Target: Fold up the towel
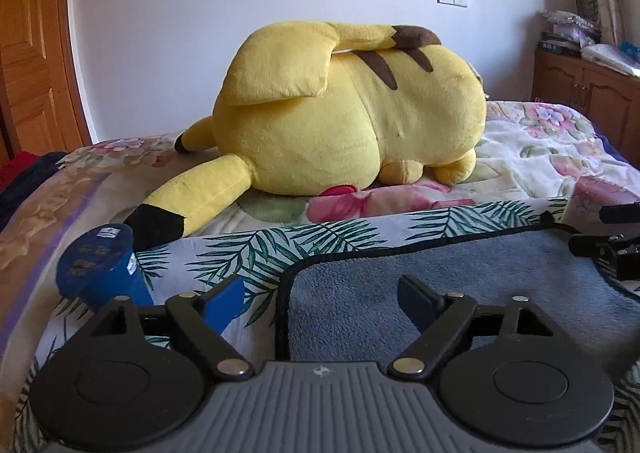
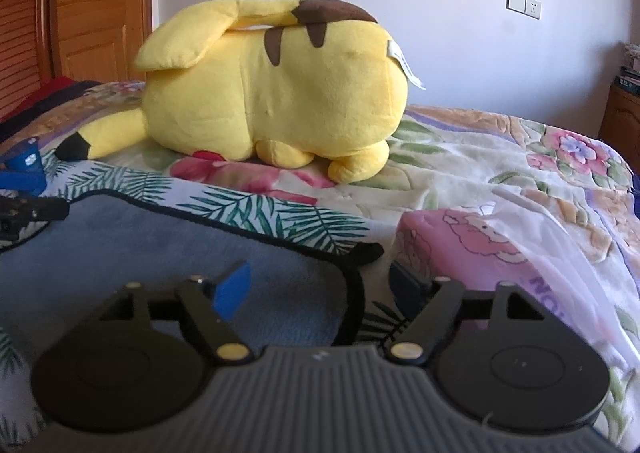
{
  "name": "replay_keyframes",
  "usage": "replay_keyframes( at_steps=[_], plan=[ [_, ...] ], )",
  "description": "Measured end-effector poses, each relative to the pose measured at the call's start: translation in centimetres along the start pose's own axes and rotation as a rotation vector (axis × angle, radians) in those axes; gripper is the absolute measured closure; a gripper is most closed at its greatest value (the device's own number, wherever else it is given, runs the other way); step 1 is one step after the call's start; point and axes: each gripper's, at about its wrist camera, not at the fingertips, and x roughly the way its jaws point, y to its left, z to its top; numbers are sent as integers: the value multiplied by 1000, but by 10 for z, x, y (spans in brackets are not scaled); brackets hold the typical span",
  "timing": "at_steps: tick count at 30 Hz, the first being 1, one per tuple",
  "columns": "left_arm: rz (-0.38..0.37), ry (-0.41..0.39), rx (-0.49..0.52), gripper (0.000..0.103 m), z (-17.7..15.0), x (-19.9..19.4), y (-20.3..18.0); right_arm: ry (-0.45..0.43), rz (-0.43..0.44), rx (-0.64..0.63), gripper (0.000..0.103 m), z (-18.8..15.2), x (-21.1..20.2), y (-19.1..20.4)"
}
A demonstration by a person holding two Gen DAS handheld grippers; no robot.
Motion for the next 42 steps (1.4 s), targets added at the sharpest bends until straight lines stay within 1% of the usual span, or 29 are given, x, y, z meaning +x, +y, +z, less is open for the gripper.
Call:
replay_keyframes(
  at_steps=[2,3,6,9,12,27,34,42],
  plan=[
    [-1,-5,-10,12,-1,-11,-1,4,3,10,20,1,-7,1],
    [-6,-7,-17,11,-2,-17,-2,0,3,15,15,2,-12,1],
    [-15,-3,-27,10,-4,-33,-5,-12,2,21,5,6,-28,3],
    [-22,1,-28,7,-4,-50,-8,-28,-2,31,0,10,-45,3],
    [-24,4,-16,3,-3,-65,-12,-31,-1,26,0,12,-60,5],
    [-75,-6,48,0,5,-154,-44,-57,4,39,0,16,-146,15],
    [-81,-37,30,0,14,-197,-51,-83,2,42,0,21,-186,18],
    [-77,-84,52,0,30,-245,-52,-112,-1,56,0,18,-225,24]
  ],
)
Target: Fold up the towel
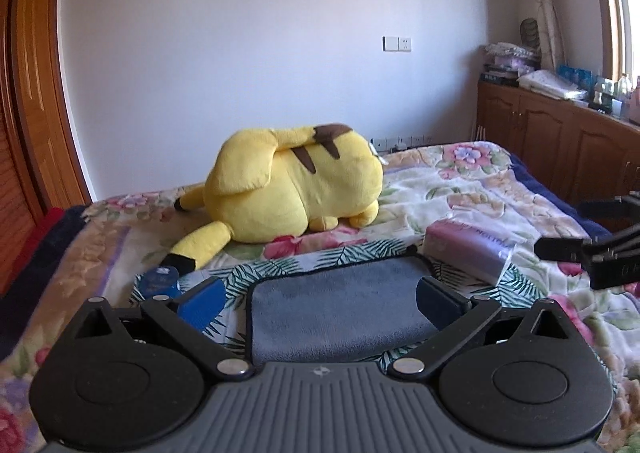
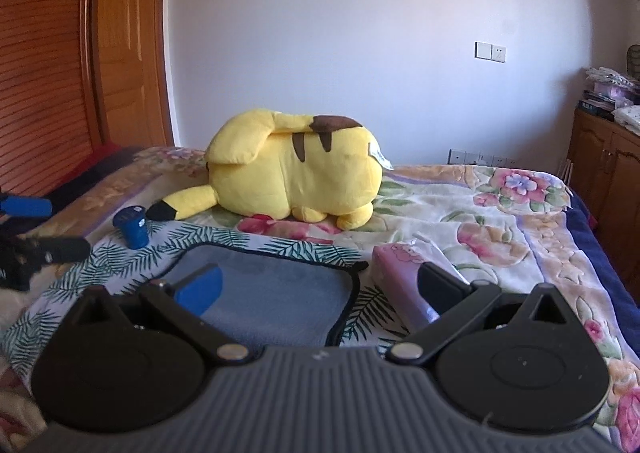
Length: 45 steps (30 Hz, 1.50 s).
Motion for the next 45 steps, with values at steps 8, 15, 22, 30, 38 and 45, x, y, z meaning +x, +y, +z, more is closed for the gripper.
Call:
replay_keyframes(
  at_steps=[8,15,22,30,38,45],
  plan=[
    [8,-16,22,0,8,-44,-1,-5,-4,-7,0,-4,-32,10],
    [29,-24,39,0,9,-81,-8,-10,5,-40,0,-5,-64,23],
    [52,-24,11,0,-5,-109,-17,-23,29,0,0,-15,-91,30],
    [56,28,14,0,-38,-122,-29,-16,31,34,0,-37,-111,33],
    [55,76,2,0,-76,-126,-36,-15,-2,49,0,-61,-123,38],
    [49,102,3,0,-103,-128,-43,9,-3,57,0,-87,-124,44]
  ],
)
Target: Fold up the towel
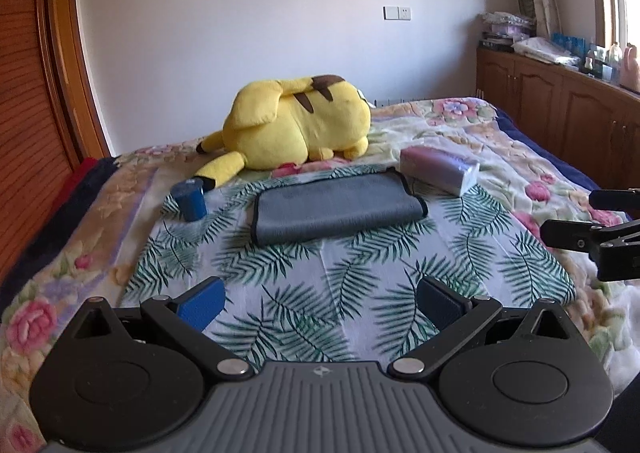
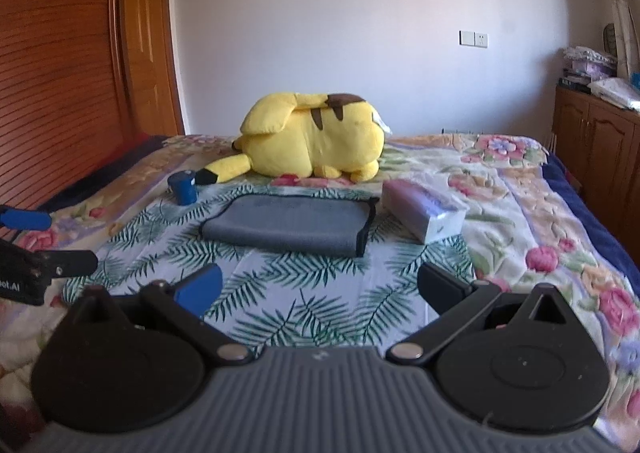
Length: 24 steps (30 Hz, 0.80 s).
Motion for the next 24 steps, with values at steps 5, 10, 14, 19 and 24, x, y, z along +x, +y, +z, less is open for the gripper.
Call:
replay_keyframes(
  at_steps=[5,10,14,19,24],
  plan=[
    [12,12,2,0,-17,4,-6,17,11,5,0,-17,-1,5],
    [12,31,-16,0,-35,10,-10,40,10,0,0,-34,0,9],
    [18,45,-39,0,-48,17,-10,46,5,-6,0,-40,0,10],
    [42,39,-37,0,-59,24,-10,43,1,5,0,-44,4,9],
    [43,41,-75,0,-65,28,-2,47,-6,8,0,-48,9,7]
  ],
)
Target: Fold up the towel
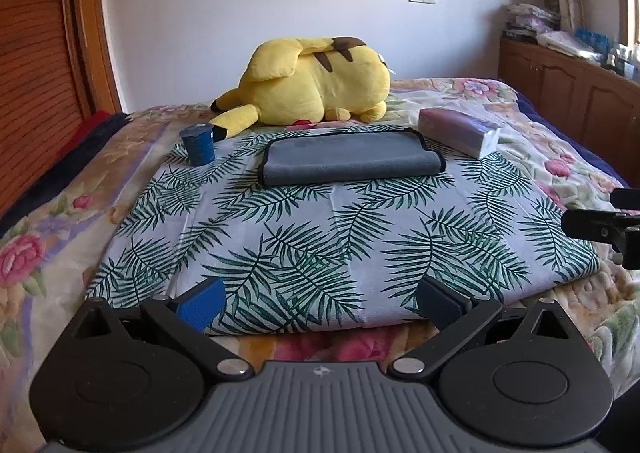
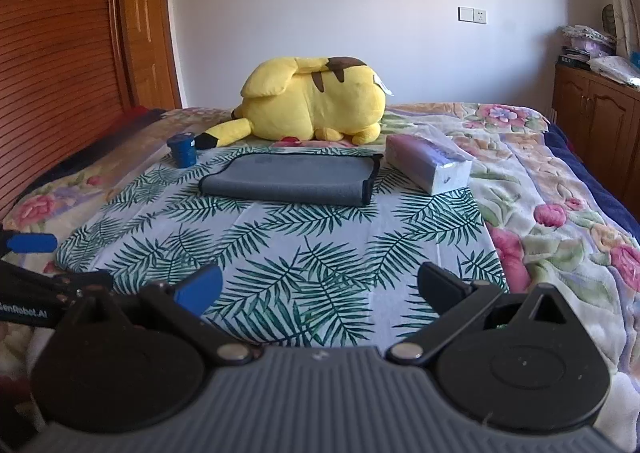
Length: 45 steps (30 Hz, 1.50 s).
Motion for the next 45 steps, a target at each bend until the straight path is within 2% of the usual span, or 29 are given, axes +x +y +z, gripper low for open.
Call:
replay_keyframes(
  at_steps=[5,16,28,45],
  plan=[
    [1,-12,-11,0,-1,0,3,5,-8,-8,0,-1,3,0],
    [12,-119,-17,0,4,-17,3,-12,-10,0,0,-2,6,-1],
    [41,-191,35,0,8,-28,-2,-91,-31,21,0,1,-3,-5],
    [51,-276,-9,0,15,-46,2,-154,-51,12,0,2,-9,-5]
  ],
)
